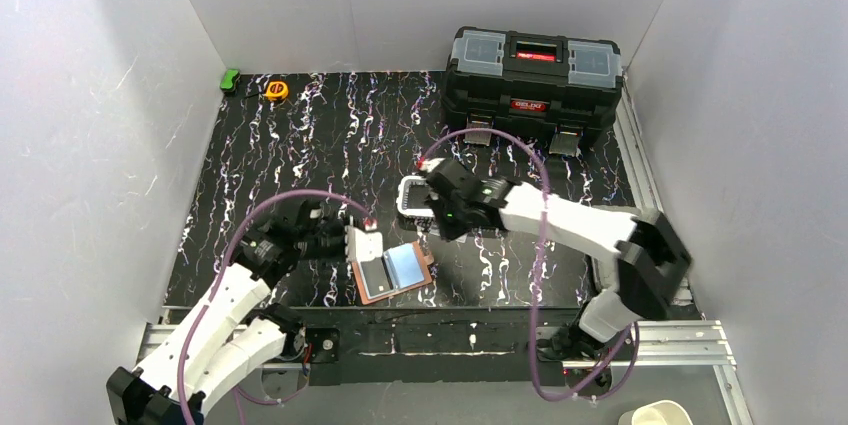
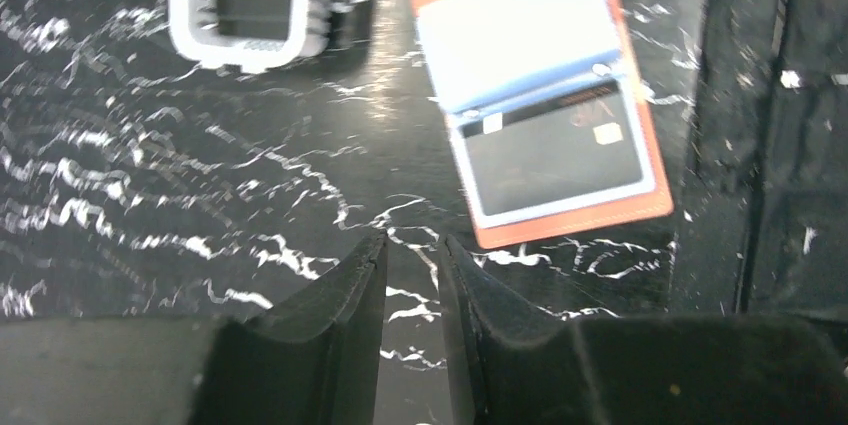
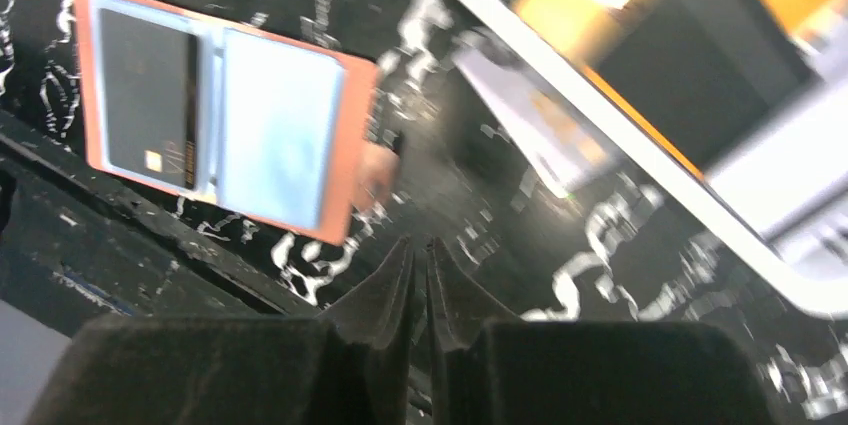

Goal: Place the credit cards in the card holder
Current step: Insert the credit card into the card holder, then close the card holder at the center of the board.

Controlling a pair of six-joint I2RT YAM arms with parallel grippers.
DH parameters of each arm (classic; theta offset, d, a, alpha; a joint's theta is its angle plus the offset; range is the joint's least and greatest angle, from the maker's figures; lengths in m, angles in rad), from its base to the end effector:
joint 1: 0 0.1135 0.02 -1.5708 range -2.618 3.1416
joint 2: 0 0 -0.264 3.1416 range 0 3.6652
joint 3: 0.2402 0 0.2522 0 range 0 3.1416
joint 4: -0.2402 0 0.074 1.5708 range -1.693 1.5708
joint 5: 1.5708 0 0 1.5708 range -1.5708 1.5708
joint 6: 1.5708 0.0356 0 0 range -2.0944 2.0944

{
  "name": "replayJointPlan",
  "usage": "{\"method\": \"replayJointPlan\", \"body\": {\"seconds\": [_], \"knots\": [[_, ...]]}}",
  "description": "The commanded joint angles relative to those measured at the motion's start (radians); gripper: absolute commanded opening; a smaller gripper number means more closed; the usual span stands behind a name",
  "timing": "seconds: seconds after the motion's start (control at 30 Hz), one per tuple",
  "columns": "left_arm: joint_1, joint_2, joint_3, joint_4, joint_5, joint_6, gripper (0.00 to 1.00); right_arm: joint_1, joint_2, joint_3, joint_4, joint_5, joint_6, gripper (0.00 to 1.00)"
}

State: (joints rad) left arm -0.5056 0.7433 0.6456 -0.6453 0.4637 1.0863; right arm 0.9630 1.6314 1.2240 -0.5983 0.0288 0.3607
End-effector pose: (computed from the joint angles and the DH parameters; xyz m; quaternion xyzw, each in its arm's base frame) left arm 0.1263 -0.0881 0.2564 0.7013 0.5574 -0.0895 0.4353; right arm 0.1969 0.2813 0.2425 -0.2810 0.9182 0.1604 0.2284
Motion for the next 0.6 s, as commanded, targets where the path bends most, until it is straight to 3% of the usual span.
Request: {"method": "replayJointPlan", "body": {"seconds": [0.0, 0.03, 0.07, 0.13, 0.17, 0.2, 0.27, 0.3, 0.33, 0.4, 0.57], "knots": [[0.053, 0.045, 0.135, 0.016, -0.082, -0.286, 0.26, -0.009, -0.343, -0.177, 0.091, 0.304, 0.111, 0.17], [0.071, 0.059, 0.162, 0.020, -0.089, -0.335, 0.28, -0.017, -0.415, -0.249, 0.142, 0.320, 0.205, 0.20], [0.090, 0.073, 0.187, 0.013, -0.090, -0.378, 0.31, -0.034, -0.480, -0.303, 0.184, 0.293, 0.282, 0.14], [0.133, 0.099, 0.232, 0.000, -0.099, -0.465, 0.38, -0.066, -0.556, -0.363, 0.264, 0.186, 0.255, 0.03], [0.159, 0.110, 0.254, -0.003, -0.111, -0.519, 0.45, -0.065, -0.552, -0.341, 0.228, 0.208, 0.232, 0.01], [0.184, 0.121, 0.268, -0.011, -0.129, -0.569, 0.53, -0.059, -0.526, -0.300, 0.162, 0.219, 0.201, 0.12], [0.220, 0.152, 0.301, -0.042, -0.167, -0.648, 0.73, -0.026, -0.434, -0.237, 0.069, 0.254, 0.149, 0.74], [0.230, 0.175, 0.325, -0.075, -0.174, -0.667, 0.82, -0.006, -0.406, -0.223, 0.056, 0.254, 0.135, 0.91], [0.236, 0.205, 0.357, -0.124, -0.173, -0.677, 0.87, 0.018, -0.385, -0.217, 0.063, 0.238, 0.118, 0.98], [0.243, 0.280, 0.432, -0.226, -0.171, -0.701, 0.96, 0.041, -0.340, -0.203, 0.090, 0.173, 0.093, 0.98], [0.286, 0.415, 0.560, -0.438, -0.183, -0.723, 0.98, 0.055, -0.207, -0.125, 0.070, 0.116, 0.087, 0.98]]}}
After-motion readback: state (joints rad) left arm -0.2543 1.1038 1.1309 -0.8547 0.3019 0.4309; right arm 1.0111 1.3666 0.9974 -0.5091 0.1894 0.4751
